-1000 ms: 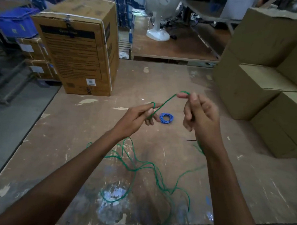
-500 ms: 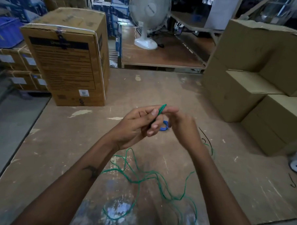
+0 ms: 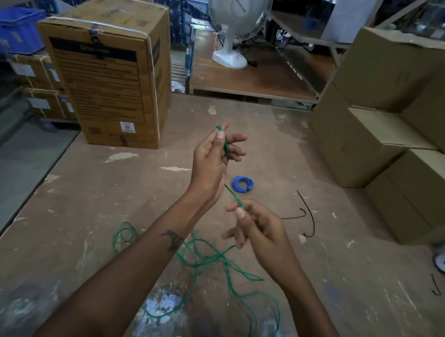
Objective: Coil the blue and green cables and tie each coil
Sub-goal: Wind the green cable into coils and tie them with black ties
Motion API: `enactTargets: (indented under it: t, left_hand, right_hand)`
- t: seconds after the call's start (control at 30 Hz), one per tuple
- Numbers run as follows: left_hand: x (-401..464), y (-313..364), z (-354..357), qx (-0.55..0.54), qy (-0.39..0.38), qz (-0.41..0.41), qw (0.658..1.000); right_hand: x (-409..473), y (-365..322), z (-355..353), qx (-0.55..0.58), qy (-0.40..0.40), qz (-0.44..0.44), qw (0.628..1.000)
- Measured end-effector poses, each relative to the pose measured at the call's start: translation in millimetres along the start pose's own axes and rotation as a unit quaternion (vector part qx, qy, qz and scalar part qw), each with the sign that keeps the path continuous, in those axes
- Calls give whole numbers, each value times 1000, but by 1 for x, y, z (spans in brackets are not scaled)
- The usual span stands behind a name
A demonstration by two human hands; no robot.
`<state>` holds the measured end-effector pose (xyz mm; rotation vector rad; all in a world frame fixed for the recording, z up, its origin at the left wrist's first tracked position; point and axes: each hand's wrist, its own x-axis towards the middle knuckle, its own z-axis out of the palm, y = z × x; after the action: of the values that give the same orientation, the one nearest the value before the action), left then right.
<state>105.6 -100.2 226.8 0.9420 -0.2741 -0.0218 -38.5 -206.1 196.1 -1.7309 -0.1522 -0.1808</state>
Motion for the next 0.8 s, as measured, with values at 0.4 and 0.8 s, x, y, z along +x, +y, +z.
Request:
enactTargets:
  t: [0.4,0.8]
  left_hand:
    - [-37,-17,-17,349,-308,16,885]
    - [-87,-6,-3,94,-254,-127,954]
  right_hand:
    - [27,-62,-57,-256,110,-139,950]
    - [99,-19,-68,29,203,2,979]
